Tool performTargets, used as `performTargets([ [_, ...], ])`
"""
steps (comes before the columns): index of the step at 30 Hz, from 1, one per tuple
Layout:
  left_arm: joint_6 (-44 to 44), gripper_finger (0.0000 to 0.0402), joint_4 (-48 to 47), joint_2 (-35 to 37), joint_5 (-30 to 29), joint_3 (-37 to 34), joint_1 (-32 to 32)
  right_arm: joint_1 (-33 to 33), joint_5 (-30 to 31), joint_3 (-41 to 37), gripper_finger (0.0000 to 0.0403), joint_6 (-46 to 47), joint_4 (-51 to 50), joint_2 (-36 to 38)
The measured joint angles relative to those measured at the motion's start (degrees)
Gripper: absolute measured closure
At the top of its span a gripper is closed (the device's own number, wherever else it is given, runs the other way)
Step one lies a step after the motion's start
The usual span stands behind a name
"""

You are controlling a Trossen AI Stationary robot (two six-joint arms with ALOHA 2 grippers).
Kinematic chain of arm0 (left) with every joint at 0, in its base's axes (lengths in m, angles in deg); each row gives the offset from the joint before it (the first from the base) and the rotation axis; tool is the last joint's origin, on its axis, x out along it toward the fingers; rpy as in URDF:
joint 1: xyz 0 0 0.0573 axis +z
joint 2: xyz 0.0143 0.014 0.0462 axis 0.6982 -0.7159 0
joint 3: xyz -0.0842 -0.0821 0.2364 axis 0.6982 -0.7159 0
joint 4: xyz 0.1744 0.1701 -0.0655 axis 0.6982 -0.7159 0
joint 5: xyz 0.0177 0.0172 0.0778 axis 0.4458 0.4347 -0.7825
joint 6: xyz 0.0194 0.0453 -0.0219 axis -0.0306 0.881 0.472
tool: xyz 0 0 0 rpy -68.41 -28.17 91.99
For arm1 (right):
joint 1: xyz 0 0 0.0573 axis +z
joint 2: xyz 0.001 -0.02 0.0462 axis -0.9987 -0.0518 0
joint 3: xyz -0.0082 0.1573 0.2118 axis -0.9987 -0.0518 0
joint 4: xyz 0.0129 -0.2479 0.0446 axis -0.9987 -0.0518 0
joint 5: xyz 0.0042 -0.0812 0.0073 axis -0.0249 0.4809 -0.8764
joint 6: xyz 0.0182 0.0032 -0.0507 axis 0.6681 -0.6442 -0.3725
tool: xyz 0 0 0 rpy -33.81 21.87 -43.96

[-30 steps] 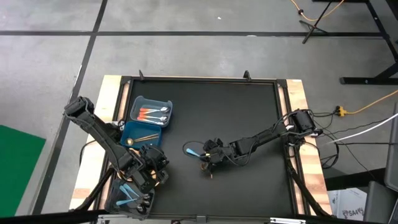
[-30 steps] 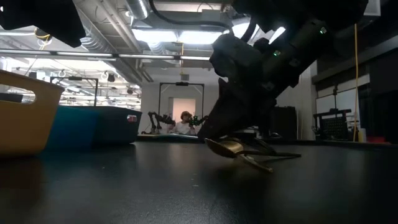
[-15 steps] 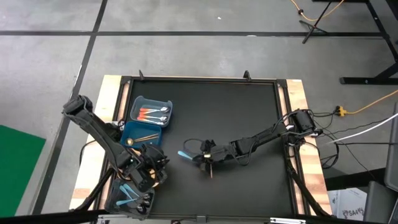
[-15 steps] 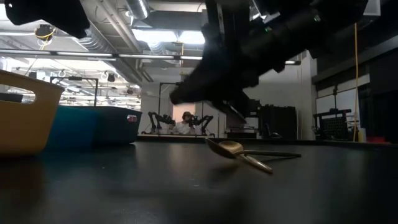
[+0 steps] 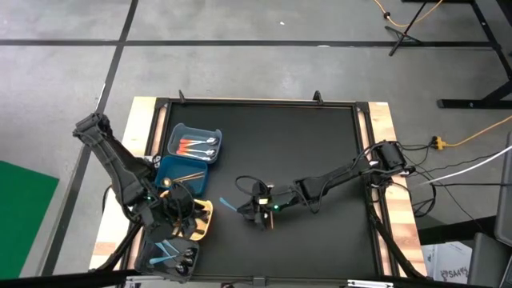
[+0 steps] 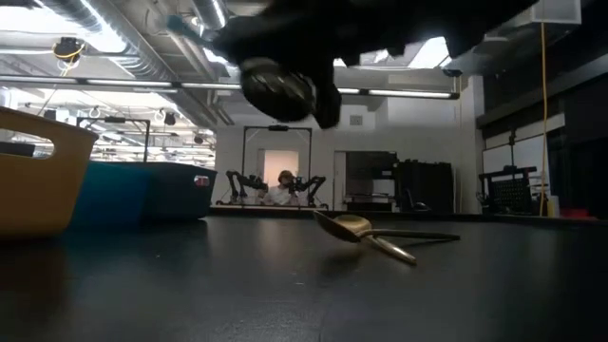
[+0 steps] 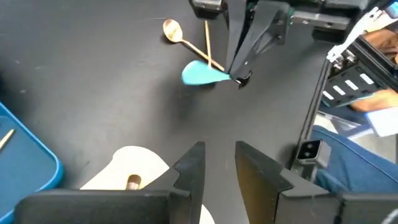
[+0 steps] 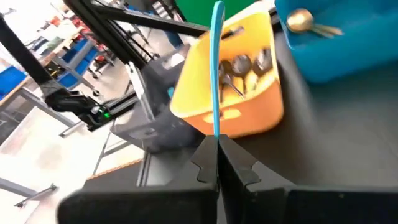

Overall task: Sort silverware by color (type)
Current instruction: Put the blue spoon into the black bin

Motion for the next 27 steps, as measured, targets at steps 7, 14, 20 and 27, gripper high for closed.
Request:
performTargets([
  [7,-0.40,0.0319,1.62,-0.42,-0.36,0.00,-0.06,-0.12,0.07,2.69,0.0402,-1.97,-0.02,0.02],
  [14,-0.38,0.0319,1.67,-4.70,-5.92,0.00,1.72,-0.17,1.07,2.70,0.0402,-2.23,-0.84,0.02],
  [20,0.64,0.0319,5.65,-11.26,-9.62,0.00,5.29,-0.15,2.03,2.70,0.0402,-2.58,-1.48,0.02],
  [27,6.01,0.0319,9.35,-16.94,-1.96,0.00,8.85,-0.15,2.71,2.70,0.0403,-3.35,-4.66,0.02],
])
